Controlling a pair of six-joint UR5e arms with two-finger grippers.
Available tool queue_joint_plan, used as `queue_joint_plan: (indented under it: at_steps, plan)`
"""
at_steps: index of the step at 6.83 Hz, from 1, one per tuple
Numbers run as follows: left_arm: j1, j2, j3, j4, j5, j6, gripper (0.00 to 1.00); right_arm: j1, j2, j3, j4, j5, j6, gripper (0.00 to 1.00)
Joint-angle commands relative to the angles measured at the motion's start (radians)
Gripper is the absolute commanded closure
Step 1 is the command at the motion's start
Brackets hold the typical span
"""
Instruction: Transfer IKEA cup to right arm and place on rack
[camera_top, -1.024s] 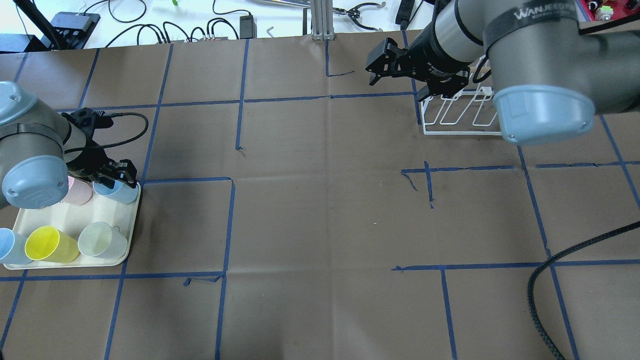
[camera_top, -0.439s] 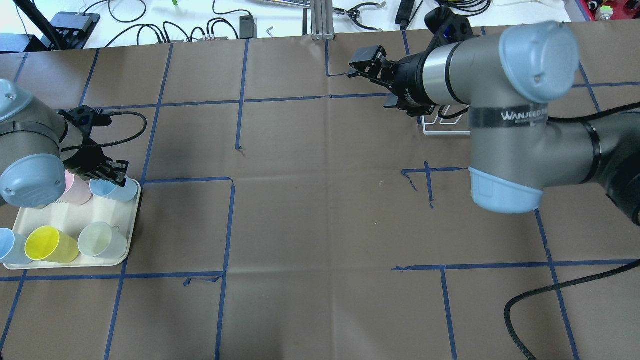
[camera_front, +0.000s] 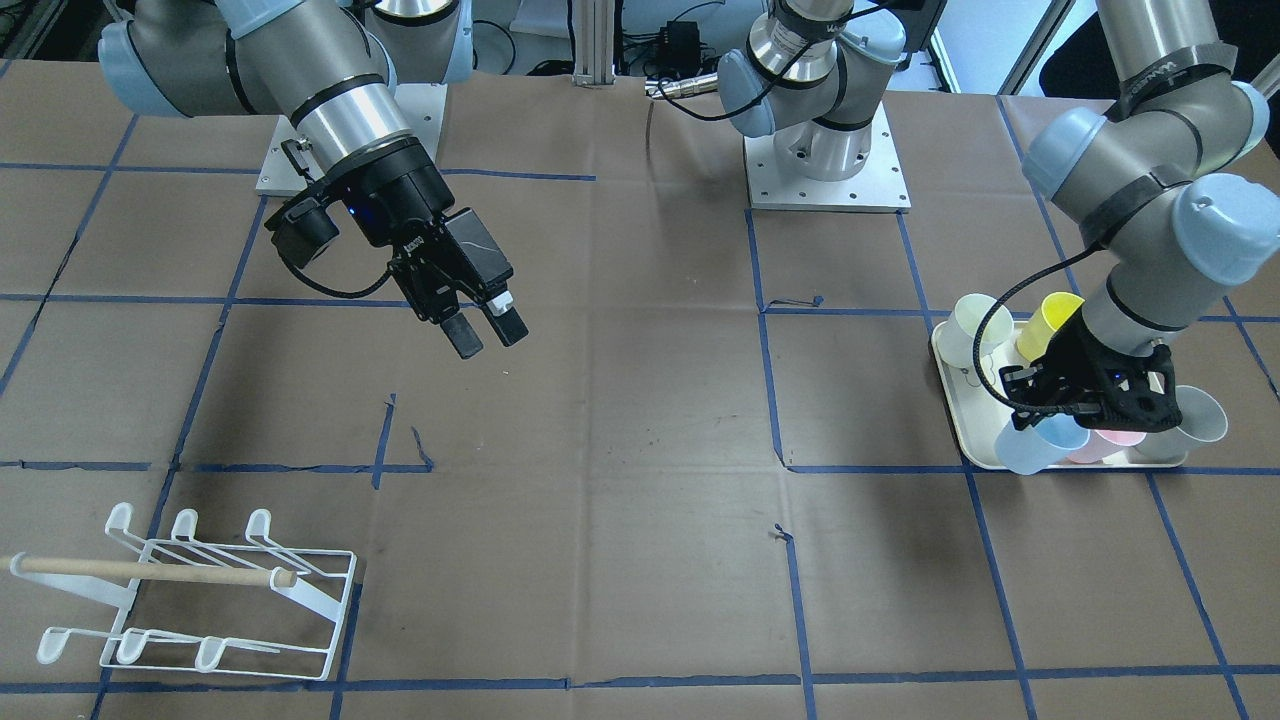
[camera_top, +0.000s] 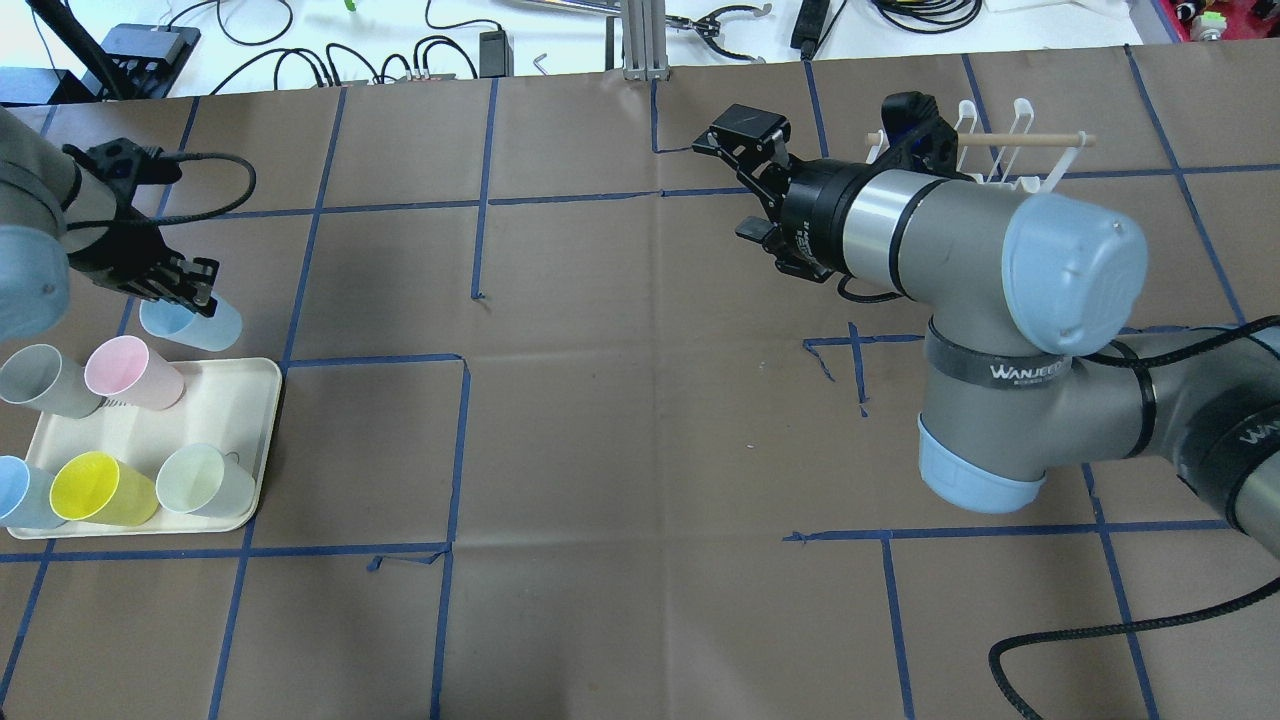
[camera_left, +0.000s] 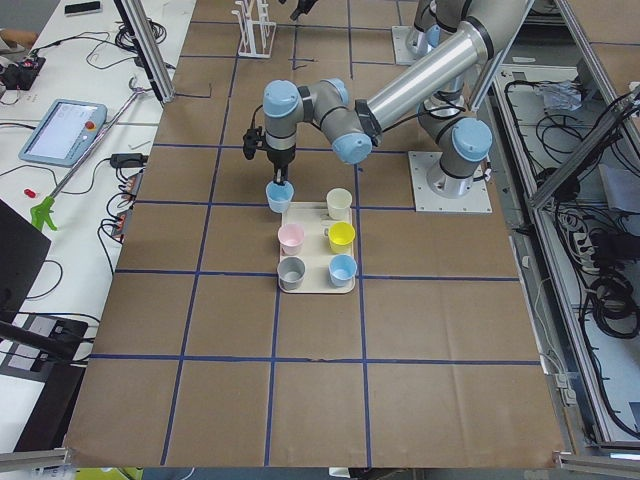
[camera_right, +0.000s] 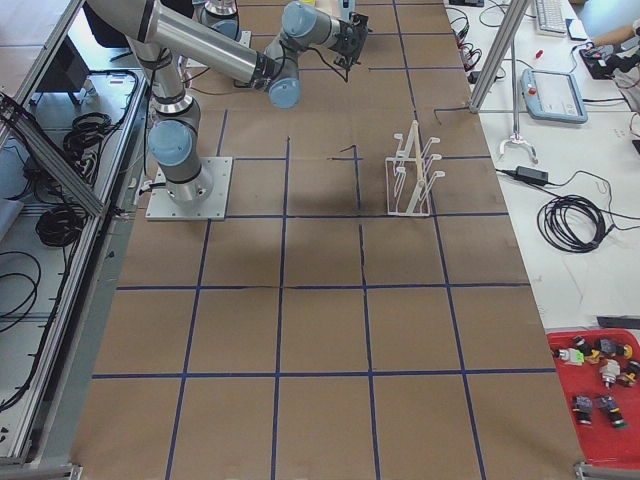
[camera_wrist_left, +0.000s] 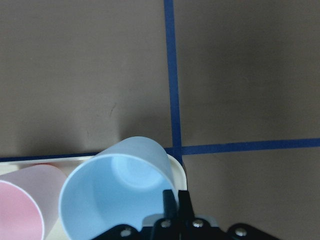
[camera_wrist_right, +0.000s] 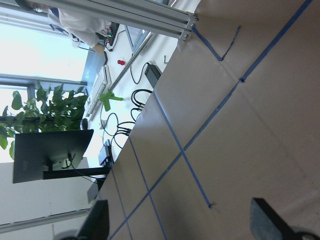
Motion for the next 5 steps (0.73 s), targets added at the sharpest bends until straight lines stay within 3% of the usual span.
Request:
queue_joint_plan:
  at_steps: [1,2,3,4,5]
  plan:
    - [-0.077,-0.010,0.261,-0.308,-0.001,-0.018,1.00,0.001,0.008,0.058,-0.186,0.009,0.122,0.00]
    - [-0.171,-0.010,0.338,-0.394,-0.004,-0.071,1.00,0.001,0.014,0.058,-0.186,0.009,0.114,0.00]
    - [-0.263,0.000,0.356,-0.395,-0.008,-0.083,1.00,0.001,0.014,0.058,-0.186,0.007,0.113,0.00]
    - [-0.333,0.013,0.358,-0.386,-0.069,-0.111,1.00,0.001,0.013,0.056,-0.187,0.007,0.113,0.00]
    - [-0.363,0.027,0.342,-0.377,-0.223,-0.105,1.00,0.001,0.013,0.056,-0.187,0.008,0.113,0.00]
